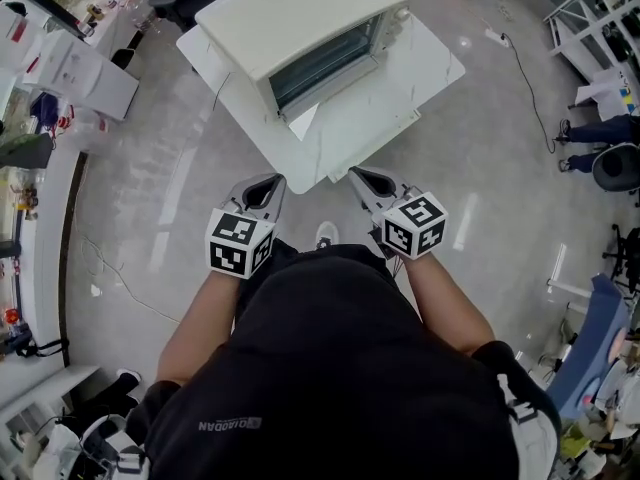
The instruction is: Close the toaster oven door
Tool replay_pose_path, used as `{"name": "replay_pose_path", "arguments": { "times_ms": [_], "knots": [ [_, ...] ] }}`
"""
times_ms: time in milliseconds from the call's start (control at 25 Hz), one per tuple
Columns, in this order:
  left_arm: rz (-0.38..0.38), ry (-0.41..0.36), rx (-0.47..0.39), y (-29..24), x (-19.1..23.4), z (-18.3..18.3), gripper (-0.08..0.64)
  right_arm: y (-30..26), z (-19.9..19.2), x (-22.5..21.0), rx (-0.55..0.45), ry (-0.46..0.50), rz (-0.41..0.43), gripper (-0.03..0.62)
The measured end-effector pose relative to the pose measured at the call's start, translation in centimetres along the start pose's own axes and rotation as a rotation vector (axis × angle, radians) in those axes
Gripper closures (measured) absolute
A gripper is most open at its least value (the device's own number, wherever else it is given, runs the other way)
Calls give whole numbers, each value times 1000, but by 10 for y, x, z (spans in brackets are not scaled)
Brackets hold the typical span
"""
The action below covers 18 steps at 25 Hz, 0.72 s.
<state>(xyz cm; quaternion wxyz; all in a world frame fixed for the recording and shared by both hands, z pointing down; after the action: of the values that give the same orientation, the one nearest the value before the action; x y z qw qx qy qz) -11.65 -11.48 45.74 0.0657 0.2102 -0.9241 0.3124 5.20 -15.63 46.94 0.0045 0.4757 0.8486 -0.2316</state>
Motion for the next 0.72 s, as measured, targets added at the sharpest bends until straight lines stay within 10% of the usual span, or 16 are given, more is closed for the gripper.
{"name": "replay_pose_path", "arguments": {
  "times_ms": [720],
  "knots": [
    [-31, -29, -14, -13, 13, 22, 557, -10, 35, -13, -77, 47, -71, 591]
  ]
}}
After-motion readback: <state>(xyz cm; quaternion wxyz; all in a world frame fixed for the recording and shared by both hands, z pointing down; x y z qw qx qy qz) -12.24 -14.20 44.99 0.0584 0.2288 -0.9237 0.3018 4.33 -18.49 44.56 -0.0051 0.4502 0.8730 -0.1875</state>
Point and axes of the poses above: the fingertips, and each gripper's own axes: y backward along the fingers, x to its left, z out of its top, the point moved 4 cm from there along y, backward along the fingers, and after that the axes turned 7 degrees about y, right-handed, at the moved point
